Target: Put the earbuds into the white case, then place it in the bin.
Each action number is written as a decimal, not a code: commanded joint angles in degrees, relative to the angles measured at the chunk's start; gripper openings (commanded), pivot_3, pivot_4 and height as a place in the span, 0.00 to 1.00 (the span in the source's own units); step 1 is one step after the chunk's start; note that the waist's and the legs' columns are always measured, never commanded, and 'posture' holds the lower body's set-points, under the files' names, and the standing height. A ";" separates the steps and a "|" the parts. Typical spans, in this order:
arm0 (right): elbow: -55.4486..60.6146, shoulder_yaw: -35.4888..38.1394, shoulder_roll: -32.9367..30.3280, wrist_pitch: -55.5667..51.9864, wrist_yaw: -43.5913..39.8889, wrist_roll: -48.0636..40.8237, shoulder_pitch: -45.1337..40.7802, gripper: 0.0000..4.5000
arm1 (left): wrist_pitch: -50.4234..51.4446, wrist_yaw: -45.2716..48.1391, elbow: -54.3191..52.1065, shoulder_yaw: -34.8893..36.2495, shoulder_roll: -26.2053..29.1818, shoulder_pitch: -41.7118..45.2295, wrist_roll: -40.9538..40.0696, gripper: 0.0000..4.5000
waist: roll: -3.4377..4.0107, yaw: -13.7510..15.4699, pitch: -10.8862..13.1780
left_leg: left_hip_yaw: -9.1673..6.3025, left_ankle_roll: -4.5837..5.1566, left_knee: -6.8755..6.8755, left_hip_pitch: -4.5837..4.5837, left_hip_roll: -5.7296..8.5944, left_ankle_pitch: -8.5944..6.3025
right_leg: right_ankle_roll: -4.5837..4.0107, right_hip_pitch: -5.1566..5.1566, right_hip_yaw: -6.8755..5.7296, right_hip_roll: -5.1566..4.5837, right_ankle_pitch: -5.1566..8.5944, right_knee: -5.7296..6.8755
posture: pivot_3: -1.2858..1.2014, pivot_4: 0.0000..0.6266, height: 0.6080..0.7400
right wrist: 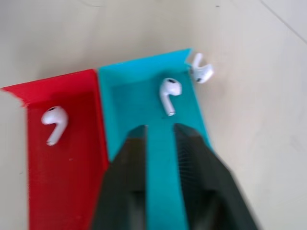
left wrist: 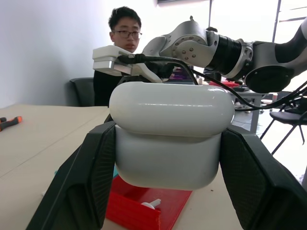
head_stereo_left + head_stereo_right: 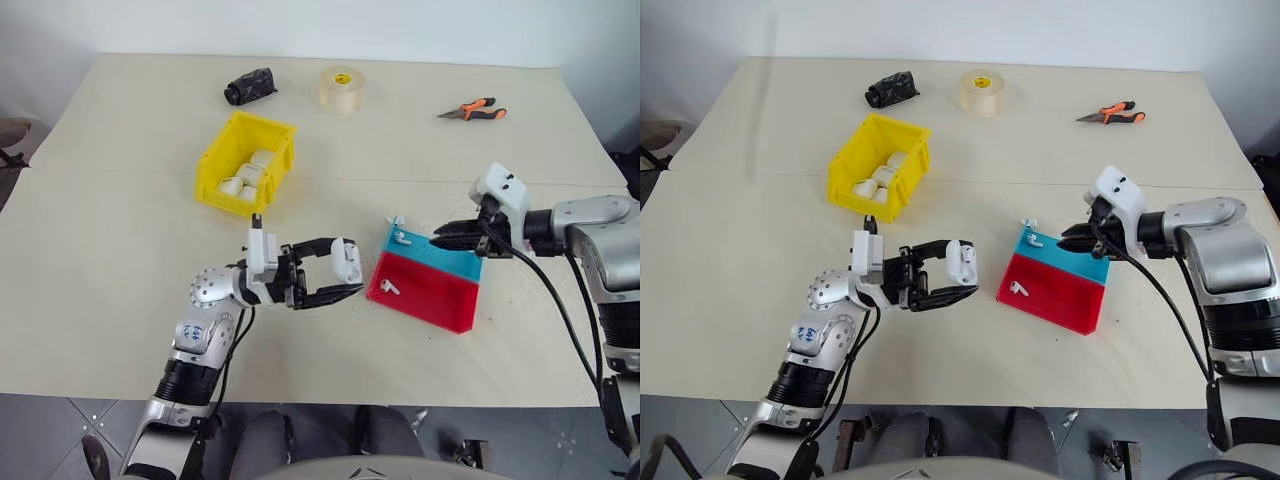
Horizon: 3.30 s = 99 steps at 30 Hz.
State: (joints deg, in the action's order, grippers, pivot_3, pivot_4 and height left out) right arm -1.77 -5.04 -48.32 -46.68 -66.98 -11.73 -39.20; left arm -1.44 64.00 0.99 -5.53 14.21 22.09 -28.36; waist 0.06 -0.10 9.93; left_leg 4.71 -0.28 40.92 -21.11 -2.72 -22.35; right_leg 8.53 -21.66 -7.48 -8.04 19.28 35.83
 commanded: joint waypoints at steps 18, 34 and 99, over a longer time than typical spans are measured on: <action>-12.84 -14.67 7.74 6.53 2.94 8.80 -13.25 0.77 | -0.39 -2.07 -5.14 -0.13 -0.54 -3.65 -0.62 0.62 | 0.01 -0.08 0.00 | -0.10 0.00 0.03 -0.06 0.01 0.00 | 0.00 0.00 -0.09 -0.01 0.00 0.01 | 0.52 0.24 1.00; -18.40 -16.48 10.00 8.99 0.97 12.37 -15.19 0.49 | -0.78 -2.32 -4.82 -0.08 -0.81 -3.43 -0.64 0.62 | 0.01 -0.14 0.00 | -0.09 0.00 0.03 -0.06 0.01 0.00 | 0.00 0.00 -0.09 -0.01 0.00 0.02 | 0.52 0.24 1.00; 26.12 26.13 29.95 -0.77 17.02 -46.33 17.21 0.12 | 6.04 -1.96 1.87 1.74 -3.09 8.52 -3.33 0.62 | 0.03 0.19 0.00 | -0.23 0.00 0.04 -0.07 0.07 0.00 | 0.00 0.06 -0.14 -0.01 0.00 0.06 | 0.52 0.24 1.00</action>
State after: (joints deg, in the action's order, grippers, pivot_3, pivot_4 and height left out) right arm 21.04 19.78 -18.81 -48.59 -52.85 -54.42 -21.97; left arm 4.55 62.06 3.30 -4.30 11.71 29.54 -30.02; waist 0.09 0.09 9.93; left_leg 4.49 -0.29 40.96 -21.17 -2.66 -22.34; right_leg 8.53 -21.60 -7.62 -8.04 19.28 35.90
